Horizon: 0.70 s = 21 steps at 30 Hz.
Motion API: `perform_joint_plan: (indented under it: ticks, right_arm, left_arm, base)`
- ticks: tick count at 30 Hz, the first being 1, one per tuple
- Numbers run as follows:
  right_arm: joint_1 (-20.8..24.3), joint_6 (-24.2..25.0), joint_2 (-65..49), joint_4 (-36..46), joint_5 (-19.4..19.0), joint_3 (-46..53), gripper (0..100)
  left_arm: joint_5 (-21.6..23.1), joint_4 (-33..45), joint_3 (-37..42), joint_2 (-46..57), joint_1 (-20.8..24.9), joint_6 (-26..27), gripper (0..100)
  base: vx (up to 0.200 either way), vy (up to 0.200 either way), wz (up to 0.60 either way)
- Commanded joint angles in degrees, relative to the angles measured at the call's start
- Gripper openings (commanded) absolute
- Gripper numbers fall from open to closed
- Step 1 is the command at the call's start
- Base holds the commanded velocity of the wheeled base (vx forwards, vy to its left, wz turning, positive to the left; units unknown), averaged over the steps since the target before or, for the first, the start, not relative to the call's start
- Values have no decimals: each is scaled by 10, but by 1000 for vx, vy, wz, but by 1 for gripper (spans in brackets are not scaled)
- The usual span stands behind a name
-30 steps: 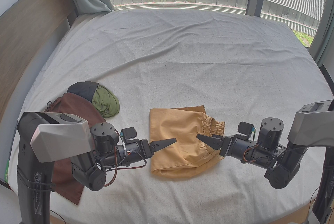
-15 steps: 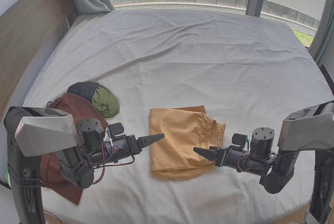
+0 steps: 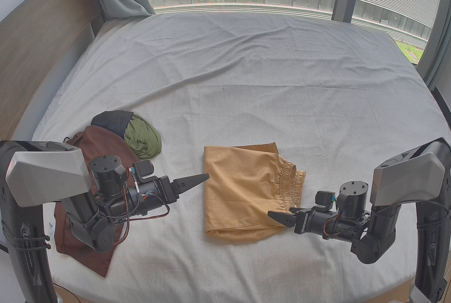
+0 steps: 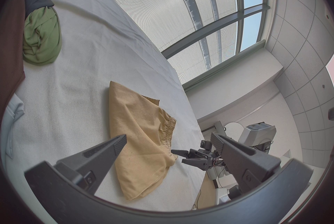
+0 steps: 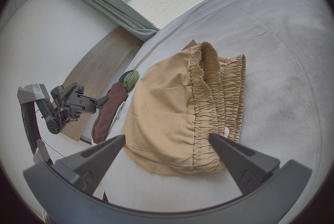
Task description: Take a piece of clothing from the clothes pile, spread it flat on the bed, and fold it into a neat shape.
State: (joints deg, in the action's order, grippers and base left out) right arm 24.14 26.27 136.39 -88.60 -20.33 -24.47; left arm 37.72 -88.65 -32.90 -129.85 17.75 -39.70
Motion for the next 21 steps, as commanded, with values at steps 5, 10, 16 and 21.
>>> perform_joint_plan:
  ticks: [5, 10, 16, 21]
  right_arm:
    - [-7, -2, 21, 1, -1, -2, 100]
    - [-8, -2, 27, 1, -1, -4, 100]
    - [-10, -2, 23, 1, 0, -8, 100]
    - [-9, -2, -11, 2, -1, 1, 100]
  left_arm:
    - [2, 0, 0, 7, -7, 1, 100]
    - [2, 0, 1, 7, -8, 1, 100]
    - [2, 0, 1, 7, -7, 1, 100]
    - [2, -1, 5, 8, -7, 1, 100]
  base:
    - [0, 0, 0]
    - [0, 0, 0]
    - [0, 0, 0]
    - [0, 0, 0]
